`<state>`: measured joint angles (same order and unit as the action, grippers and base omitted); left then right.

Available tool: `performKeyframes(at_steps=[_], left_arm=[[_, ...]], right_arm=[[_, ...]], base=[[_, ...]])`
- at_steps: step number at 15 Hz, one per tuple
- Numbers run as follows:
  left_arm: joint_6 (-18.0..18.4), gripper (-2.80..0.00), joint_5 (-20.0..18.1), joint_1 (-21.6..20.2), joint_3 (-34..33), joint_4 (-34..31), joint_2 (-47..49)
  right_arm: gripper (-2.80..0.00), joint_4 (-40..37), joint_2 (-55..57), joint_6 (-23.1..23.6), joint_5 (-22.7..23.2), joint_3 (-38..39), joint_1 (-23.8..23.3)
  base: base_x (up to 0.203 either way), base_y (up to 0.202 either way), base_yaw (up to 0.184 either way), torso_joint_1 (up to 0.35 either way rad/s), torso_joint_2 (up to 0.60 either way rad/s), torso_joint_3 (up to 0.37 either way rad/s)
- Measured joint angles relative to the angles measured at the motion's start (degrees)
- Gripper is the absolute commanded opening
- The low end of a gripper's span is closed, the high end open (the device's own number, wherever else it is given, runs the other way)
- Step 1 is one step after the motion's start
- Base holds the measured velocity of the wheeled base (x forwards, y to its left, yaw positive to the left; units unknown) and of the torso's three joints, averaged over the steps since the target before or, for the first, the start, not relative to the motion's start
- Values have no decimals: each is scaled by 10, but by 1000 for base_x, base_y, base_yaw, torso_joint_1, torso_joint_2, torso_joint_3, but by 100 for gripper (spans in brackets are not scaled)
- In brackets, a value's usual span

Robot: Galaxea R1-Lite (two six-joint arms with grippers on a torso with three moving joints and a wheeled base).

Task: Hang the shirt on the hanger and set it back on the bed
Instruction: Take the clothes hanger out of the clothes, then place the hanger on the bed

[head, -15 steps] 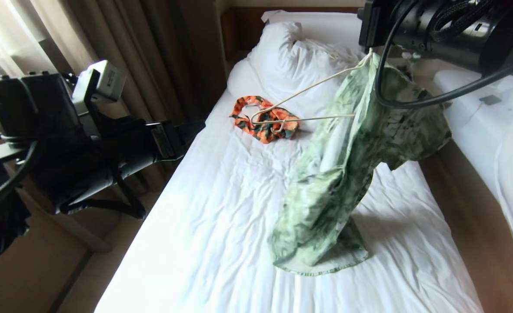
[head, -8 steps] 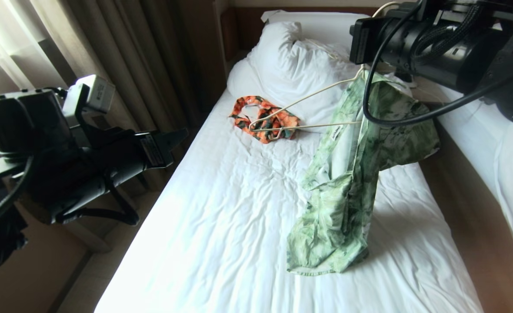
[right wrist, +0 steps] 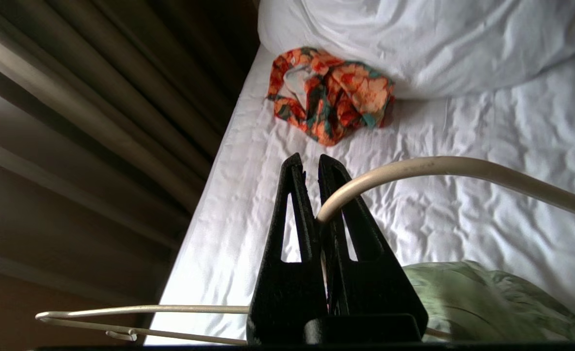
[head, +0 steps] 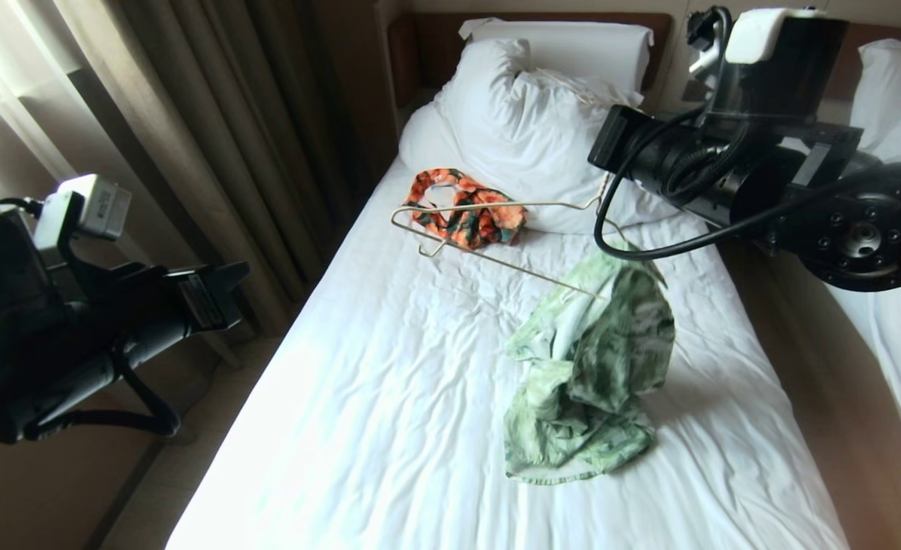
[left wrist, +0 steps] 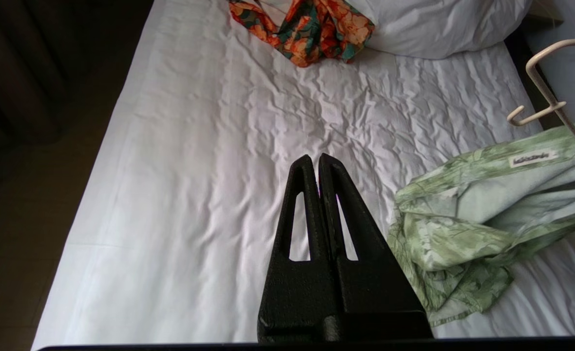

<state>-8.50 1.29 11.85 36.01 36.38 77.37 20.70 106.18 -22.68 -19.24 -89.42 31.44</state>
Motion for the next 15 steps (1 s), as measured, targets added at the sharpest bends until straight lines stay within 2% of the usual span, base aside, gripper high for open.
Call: performKeyframes(at_steps=[2, 4, 6, 9, 12, 15], left_arm=[[1, -280, 1, -4, -8, 0, -12], [1, -280, 2, -9, -13, -1, -25], [1, -280, 2, -10, -26, -2, -40], [-1, -280, 3, -11, -48, 0, -56], [1, -280, 3, -8, -59, -2, -72], [25, -280, 2, -8, -62, -3, -95]], right_arm=[[-280, -27, 8, -68, 0, 14, -2], [-280, -65, 11, -91, 4, 18, -6], [-280, -125, 14, -74, 4, 20, -18], [-280, -229, 31, -25, 5, 42, -51], [-280, -211, 60, 7, 6, 86, -63], [-280, -154, 109, 36, 4, 122, -66]], base=[[0, 0, 0, 0, 0, 0], [0, 0, 0, 0, 0, 0], [0, 0, 0, 0, 0, 0], [0, 0, 0, 0, 0, 0], [0, 0, 0, 0, 0, 0], [0, 0, 0, 0, 0, 0]])
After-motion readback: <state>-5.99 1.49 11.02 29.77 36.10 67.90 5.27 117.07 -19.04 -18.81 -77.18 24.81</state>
